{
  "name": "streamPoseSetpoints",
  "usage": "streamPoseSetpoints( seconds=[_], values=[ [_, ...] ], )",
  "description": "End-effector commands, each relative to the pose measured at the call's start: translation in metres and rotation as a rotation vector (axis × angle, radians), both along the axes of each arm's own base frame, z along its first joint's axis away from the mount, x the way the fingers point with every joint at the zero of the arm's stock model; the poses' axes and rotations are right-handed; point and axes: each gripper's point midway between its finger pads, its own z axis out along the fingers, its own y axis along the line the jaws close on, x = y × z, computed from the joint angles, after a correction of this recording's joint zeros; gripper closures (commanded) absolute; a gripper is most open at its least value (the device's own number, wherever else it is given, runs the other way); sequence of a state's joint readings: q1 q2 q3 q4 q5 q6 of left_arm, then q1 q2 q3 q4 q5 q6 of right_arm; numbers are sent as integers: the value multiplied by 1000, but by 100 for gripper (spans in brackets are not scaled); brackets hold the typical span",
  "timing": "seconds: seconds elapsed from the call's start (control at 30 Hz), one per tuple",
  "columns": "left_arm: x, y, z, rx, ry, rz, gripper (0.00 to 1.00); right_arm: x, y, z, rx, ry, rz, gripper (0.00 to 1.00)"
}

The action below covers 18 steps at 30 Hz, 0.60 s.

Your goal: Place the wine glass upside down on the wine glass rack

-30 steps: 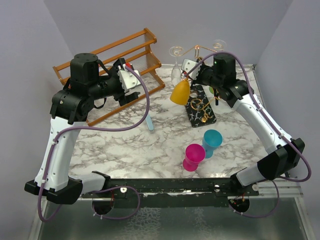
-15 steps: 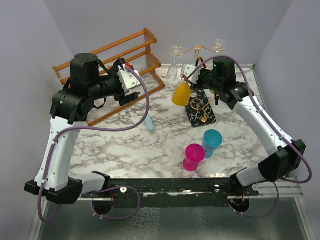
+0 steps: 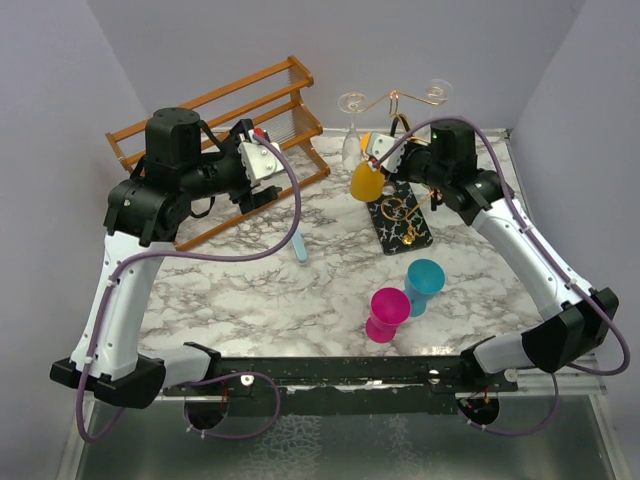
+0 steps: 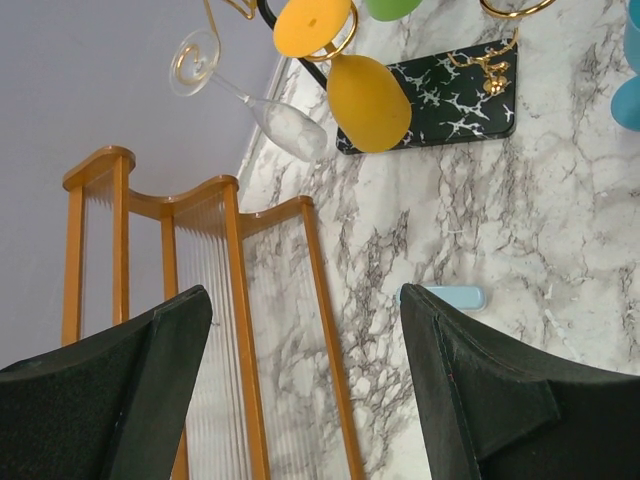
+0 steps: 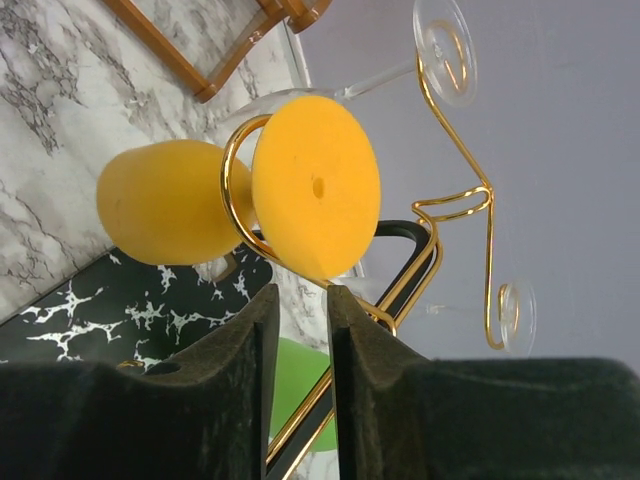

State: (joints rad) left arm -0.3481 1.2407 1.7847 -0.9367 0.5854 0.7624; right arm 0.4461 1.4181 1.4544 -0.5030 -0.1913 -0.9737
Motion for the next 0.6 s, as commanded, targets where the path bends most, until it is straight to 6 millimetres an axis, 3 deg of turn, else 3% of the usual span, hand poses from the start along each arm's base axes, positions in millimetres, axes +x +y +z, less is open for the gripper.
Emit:
streamPoseSetpoints(
  seconds=[0.0,0.33,0.57],
  values=[
    [-1,-7,-3,-30,24,-37,21,-9,-8,3,-9,-12,-25,71],
    [3,-27,-10,-174,178,-41,21,-14,-25,8,11,-4,-73,55],
    [-9,-57,-32,-206,307,-115,25,-28,-49,21,115,38,-78,40]
  ],
)
